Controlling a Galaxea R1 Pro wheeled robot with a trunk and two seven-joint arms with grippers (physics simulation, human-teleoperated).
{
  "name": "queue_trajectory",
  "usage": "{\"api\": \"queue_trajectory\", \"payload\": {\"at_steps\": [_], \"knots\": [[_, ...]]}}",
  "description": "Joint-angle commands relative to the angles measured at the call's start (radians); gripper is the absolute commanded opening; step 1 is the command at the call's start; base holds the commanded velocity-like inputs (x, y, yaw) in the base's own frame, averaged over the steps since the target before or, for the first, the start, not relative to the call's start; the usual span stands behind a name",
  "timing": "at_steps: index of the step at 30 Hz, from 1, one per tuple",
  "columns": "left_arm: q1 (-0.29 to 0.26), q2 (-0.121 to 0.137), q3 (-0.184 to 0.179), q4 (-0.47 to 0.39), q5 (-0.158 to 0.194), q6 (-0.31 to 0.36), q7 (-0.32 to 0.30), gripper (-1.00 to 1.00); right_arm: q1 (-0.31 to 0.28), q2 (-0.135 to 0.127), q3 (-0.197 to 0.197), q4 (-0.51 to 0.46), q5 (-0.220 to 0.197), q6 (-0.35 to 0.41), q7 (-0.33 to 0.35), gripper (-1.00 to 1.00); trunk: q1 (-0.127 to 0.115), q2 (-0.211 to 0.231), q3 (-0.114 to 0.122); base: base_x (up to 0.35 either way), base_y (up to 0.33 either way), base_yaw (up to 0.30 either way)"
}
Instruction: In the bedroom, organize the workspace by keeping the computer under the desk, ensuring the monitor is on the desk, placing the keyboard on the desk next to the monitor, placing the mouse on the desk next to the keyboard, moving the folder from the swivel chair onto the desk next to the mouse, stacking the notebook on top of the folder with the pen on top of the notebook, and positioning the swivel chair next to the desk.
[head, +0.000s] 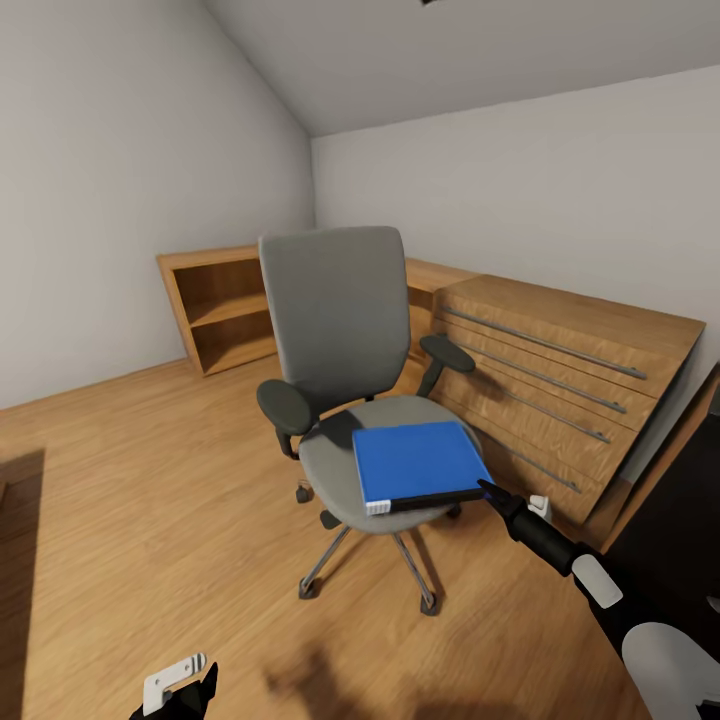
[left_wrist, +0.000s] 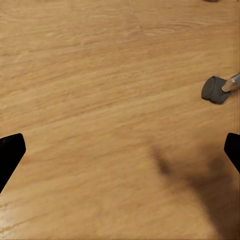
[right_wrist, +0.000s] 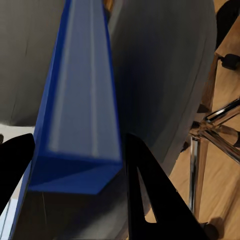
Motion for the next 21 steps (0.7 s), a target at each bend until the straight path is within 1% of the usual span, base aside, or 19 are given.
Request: {"api": "queue_trajectory", "payload": {"at_steps": [1,16,18,21], "knots": [[-0.001,-0.001,0.004,0.0,0.008,-0.001,-0.008,1.0,0.0,0.0,-0.002,0.0,-0.005,0.008,0.002,-1.0,-0.004,0.007,0.002,0.0,0.0,0.0],[-0.001,-0.002,0.004,0.001,0.007,-0.001,-0.007,1.0,0.0,-0.002,-0.002,-0.006,-0.008,0.01,0.003,-1.0,-0.062,0.112,0.049,0.0,0.0,0.0],[-0.001,-0.002,0.004,0.001,0.007,0.0,-0.006,1.0,0.0,-0.002,-0.002,-0.006,-0.008,0.019,0.003,-1.0,-0.069,0.126,0.056,0.0,0.0,0.0],[-0.001,-0.002,0.004,0.001,0.007,0.0,-0.007,1.0,0.0,-0.004,-0.001,-0.007,-0.007,0.067,0.001,-1.0,-0.081,0.147,0.065,0.0,0.0,0.0]]}}
